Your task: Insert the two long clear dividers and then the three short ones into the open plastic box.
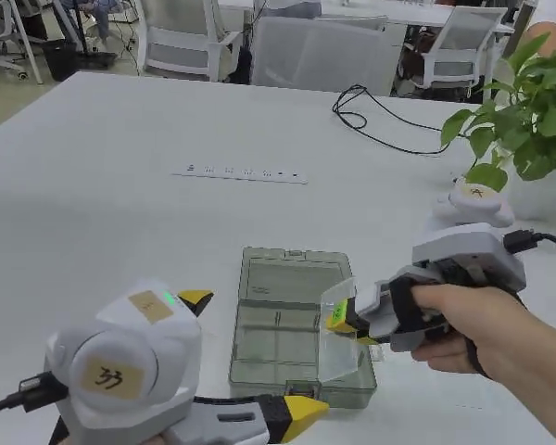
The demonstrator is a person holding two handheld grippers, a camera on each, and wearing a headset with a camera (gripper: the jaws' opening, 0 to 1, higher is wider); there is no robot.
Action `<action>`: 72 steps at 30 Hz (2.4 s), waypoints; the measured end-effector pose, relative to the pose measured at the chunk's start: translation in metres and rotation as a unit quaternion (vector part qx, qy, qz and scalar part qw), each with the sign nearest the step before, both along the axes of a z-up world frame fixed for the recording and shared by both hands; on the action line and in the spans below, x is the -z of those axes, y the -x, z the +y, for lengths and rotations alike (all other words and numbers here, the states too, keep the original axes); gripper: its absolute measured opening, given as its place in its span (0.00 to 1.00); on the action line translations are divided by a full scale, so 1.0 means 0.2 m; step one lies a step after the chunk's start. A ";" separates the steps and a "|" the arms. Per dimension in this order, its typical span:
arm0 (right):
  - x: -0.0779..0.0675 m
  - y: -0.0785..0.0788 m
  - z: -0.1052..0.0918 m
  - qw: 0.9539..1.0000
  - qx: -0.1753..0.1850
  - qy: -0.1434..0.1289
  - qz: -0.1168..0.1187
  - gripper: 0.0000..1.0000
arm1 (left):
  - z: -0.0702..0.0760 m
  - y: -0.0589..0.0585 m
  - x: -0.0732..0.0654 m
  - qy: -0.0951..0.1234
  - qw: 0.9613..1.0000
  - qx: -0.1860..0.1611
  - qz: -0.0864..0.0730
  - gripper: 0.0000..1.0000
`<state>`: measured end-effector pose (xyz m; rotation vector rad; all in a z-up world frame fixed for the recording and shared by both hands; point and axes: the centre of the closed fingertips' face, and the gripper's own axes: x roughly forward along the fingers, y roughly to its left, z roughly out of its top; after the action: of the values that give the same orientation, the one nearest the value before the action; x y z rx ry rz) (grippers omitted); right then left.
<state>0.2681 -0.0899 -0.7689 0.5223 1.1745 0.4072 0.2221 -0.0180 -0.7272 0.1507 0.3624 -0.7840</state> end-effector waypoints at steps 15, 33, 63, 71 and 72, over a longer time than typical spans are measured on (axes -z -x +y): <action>0.13 -0.04 -0.06 0.997 -0.018 0.039 0.063 0.07 | 0.03 -0.03 0.01 -0.001 1.000 -0.007 -0.002 1.00; 0.21 -0.04 -0.02 0.995 -0.022 0.035 0.093 0.07 | 0.06 -0.03 0.05 -0.008 1.000 -0.016 0.007 0.98; 0.23 -0.04 -0.02 0.994 -0.027 0.048 0.091 0.07 | 0.08 -0.03 0.04 0.000 1.000 -0.025 0.005 0.96; 0.23 -0.05 -0.02 0.994 -0.035 0.062 0.087 0.07 | 0.09 -0.03 0.04 -0.004 1.000 -0.026 0.006 0.95; 0.23 -0.05 -0.02 0.994 -0.035 0.061 0.087 0.07 | 0.09 -0.03 0.04 -0.004 1.000 -0.026 0.006 0.95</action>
<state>0.2774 -0.0937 -0.8158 0.4171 1.3801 0.3528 0.2281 -0.0003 -0.7355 0.1442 0.3800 -0.7315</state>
